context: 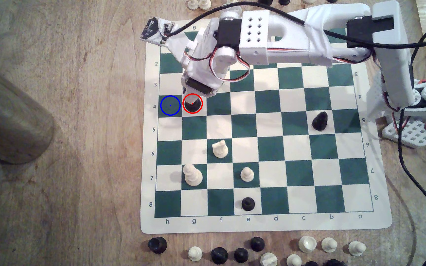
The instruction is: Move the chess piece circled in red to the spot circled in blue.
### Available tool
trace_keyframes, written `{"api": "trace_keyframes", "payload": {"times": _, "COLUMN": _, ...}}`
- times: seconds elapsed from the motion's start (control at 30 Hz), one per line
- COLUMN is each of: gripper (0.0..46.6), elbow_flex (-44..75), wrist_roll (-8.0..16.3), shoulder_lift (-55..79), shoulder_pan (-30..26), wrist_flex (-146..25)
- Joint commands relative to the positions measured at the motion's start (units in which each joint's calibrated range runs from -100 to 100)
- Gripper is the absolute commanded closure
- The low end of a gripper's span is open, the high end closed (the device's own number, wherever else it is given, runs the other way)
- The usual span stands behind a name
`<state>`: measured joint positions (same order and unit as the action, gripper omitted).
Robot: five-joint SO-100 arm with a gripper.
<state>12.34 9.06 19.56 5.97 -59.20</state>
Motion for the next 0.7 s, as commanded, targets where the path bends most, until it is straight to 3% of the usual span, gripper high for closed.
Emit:
{"api": "trace_keyframes", "payload": {"times": 0.0, "gripper": 33.0, "elbow_flex": 4.9, "wrist_roll": 0.4, "shoulder_lift": -1.5, "shoulder_pan": -0.7, "wrist_flex": 1.0}}
{"api": "trace_keyframes", "payload": {"times": 0.5, "gripper": 33.7, "elbow_flex": 8.0, "wrist_roll": 1.2, "shoulder_lift": 0.9, "shoulder_pan": -1.6, "wrist_flex": 1.5}}
{"api": "trace_keyframes", "payload": {"times": 0.67, "gripper": 36.5, "elbow_flex": 8.2, "wrist_roll": 1.2, "shoulder_lift": 1.0, "shoulder_pan": -1.6, "wrist_flex": 1.5}}
